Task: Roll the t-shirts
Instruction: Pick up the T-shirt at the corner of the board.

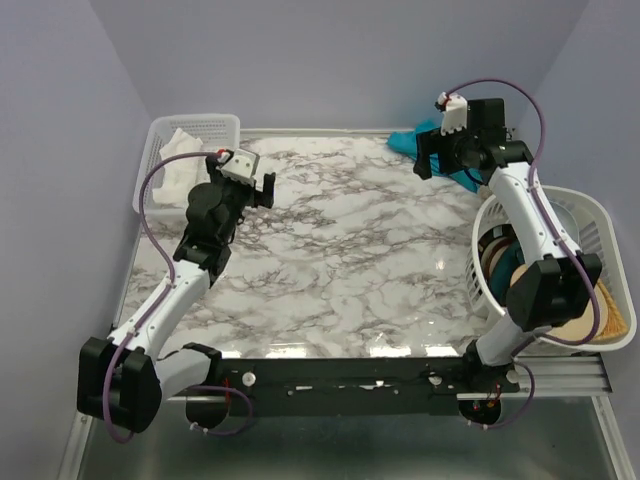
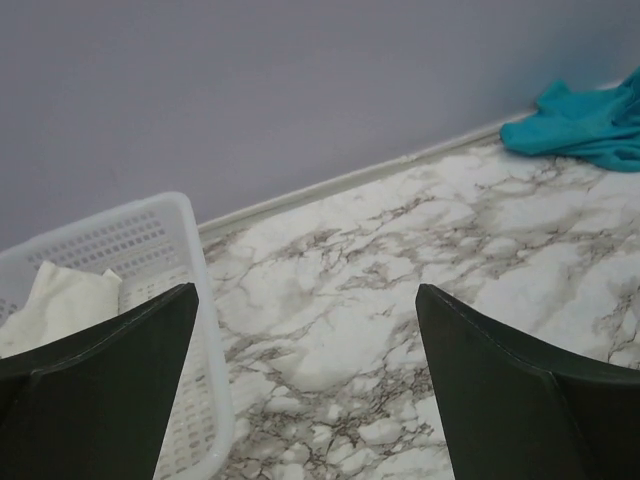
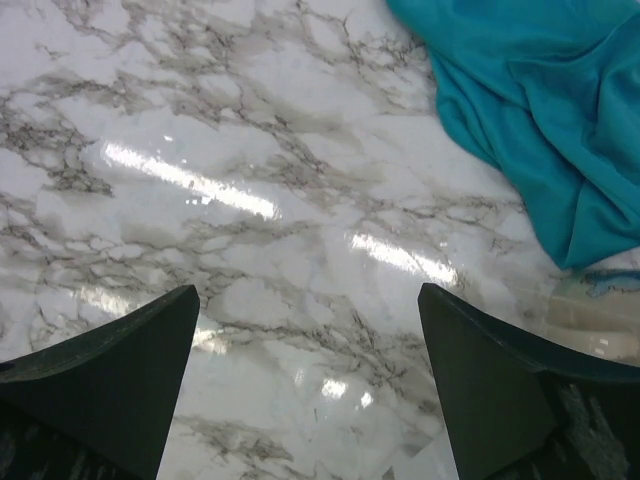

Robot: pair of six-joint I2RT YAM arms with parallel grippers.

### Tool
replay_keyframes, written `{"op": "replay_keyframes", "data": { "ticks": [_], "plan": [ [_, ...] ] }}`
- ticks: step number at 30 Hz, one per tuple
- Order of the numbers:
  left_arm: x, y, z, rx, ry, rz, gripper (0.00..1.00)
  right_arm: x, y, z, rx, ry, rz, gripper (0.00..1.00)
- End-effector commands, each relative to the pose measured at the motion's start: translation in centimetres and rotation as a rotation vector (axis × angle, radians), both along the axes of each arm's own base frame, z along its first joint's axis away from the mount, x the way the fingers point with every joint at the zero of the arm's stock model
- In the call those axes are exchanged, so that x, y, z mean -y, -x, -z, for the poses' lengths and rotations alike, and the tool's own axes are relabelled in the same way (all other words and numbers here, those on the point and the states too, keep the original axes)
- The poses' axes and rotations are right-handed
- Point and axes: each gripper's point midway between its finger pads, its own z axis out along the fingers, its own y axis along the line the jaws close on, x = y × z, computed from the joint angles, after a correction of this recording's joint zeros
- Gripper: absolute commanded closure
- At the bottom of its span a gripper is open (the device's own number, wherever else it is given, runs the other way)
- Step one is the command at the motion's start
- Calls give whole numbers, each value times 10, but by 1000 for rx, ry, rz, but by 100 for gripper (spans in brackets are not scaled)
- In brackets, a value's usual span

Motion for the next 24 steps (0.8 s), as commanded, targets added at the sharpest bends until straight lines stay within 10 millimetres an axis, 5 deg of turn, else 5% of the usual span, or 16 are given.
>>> {"op": "replay_keyframes", "data": {
  "ticks": [1,2,4,5,6,13,15,18,19,20,24],
  "plan": [
    [6,-5,37,-266,-131,33,1,-20,-45,-2,35,5,-98,0],
    [7,-5,37,-279,-143,38,1,-26,-53,-19,76,12,-145,0],
    [6,-5,38,-301,-152,37,1,-29,-64,-22,99,60,-184,0],
    [6,-4,37,-300,-150,36,1,-36,-74,-6,79,96,-201,0],
    [7,-2,36,-295,-150,45,1,-30,-88,-17,124,159,-163,0],
    [13,16,27,-290,-106,100,1,-6,-148,28,136,365,-42,0],
    [11,23,28,-280,-50,87,1,-3,-153,60,56,369,-47,3],
    [9,38,34,-266,-3,103,1,5,-159,74,-6,338,-4,8],
    [9,42,36,-269,-5,120,1,11,-164,99,-57,341,23,9],
    [11,45,40,-278,-8,133,1,16,-173,86,-24,339,53,10],
    [7,55,54,-330,-22,130,1,34,-188,103,-19,443,81,12]
  ]
}}
